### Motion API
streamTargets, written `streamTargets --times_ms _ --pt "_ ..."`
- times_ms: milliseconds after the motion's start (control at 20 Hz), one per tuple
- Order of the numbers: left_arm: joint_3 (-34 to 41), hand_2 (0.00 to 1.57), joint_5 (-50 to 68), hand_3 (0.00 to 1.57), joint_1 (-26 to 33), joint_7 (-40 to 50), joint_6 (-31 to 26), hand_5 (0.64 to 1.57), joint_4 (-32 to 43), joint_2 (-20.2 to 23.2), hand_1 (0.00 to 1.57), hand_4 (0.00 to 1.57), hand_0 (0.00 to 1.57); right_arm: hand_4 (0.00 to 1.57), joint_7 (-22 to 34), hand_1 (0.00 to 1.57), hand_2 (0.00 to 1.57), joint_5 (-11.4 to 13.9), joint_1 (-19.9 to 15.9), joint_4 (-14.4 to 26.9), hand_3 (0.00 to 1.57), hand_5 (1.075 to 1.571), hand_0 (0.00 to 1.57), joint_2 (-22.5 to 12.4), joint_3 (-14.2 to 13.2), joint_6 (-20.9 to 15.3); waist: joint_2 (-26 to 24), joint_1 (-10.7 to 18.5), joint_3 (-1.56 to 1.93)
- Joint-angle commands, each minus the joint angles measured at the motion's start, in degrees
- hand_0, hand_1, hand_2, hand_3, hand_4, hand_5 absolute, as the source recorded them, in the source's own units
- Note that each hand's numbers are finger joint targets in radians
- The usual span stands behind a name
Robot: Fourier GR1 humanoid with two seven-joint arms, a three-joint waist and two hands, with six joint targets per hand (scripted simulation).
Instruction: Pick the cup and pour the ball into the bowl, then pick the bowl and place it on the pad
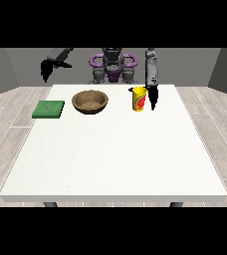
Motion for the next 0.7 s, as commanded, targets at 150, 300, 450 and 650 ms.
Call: streamTargets --times_ms 150,300,450,650 --pt "1.16 0.00 -0.06 0.00 -5.43 -7.74 0.98 1.521 10.87 1.11 0.00 0.00 0.00 0.00 -3.98 0.00 0.00 0.19 -2.81 5.88 0.00 1.571 0.00 -1.57 -1.94 1.65 1.93 0.55 0.00" --pt "2.15 0.00 0.34 0.00 -5.59 -10.16 2.99 1.524 14.01 0.28 0.00 0.00 0.00 0.00 -7.03 0.00 0.00 0.39 0.37 5.62 0.00 1.571 0.00 -1.53 -1.48 4.15 2.48 -1.47 0.00" --pt "2.51 0.00 0.67 0.00 -7.93 -10.33 2.62 1.559 17.53 1.28 0.00 0.00 0.00 0.00 -4.60 0.00 0.00 1.57 0.82 3.90 0.00 1.571 0.00 -1.96 -0.66 3.51 1.61 -2.02 -0.01" --pt "-0.64 1.57 -7.69 1.57 -5.57 -14.36 18.08 1.268 16.44 -0.23 1.29 1.40 1.29 0.00 -0.87 0.00 0.00 -1.04 -3.79 1.99 0.00 1.570 0.00 -3.15 -1.45 3.40 3.73 -4.77 -0.02"
